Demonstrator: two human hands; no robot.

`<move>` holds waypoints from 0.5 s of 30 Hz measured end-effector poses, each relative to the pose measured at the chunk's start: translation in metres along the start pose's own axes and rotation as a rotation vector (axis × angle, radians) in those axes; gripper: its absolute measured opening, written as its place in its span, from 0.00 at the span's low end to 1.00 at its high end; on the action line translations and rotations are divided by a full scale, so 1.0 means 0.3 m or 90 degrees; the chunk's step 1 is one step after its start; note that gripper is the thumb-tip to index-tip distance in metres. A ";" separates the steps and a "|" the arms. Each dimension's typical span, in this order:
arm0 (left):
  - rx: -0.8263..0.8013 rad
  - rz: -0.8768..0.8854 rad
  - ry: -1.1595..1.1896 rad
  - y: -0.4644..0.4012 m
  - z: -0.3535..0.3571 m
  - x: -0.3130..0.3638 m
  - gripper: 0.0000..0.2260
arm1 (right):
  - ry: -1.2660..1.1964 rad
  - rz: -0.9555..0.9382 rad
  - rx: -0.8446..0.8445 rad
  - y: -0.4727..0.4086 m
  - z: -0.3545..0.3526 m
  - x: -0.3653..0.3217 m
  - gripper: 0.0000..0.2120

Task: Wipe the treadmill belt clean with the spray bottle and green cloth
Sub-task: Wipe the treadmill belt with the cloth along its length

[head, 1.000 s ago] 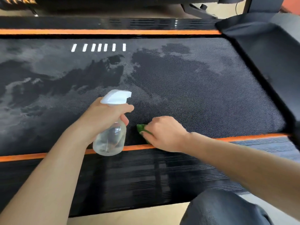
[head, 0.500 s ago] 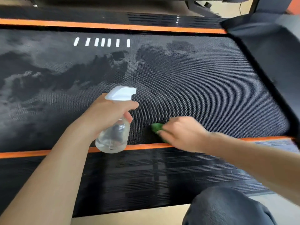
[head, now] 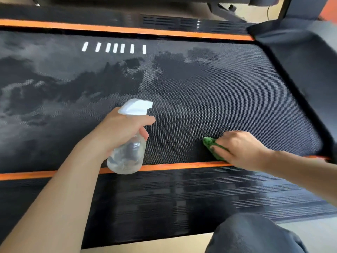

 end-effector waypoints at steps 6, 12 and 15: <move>0.008 -0.007 0.001 0.003 -0.006 -0.003 0.10 | -0.097 -0.076 -0.036 -0.259 -0.037 -0.422 0.20; 0.025 -0.020 0.002 0.003 -0.027 -0.018 0.11 | -0.114 -0.140 -0.007 -0.236 -0.042 -0.392 0.21; 0.005 -0.019 0.007 0.003 -0.025 -0.016 0.11 | -0.018 -0.094 0.039 -0.110 -0.017 -0.173 0.23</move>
Point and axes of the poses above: each hand's wrist, its own y-axis away from the middle knuckle, its own z-axis out of the palm, x = y × z, the point moved 5 cm from there along -y, towards the middle knuckle, and after that the axes turned 13 degrees about y, right-handed, at the moved point
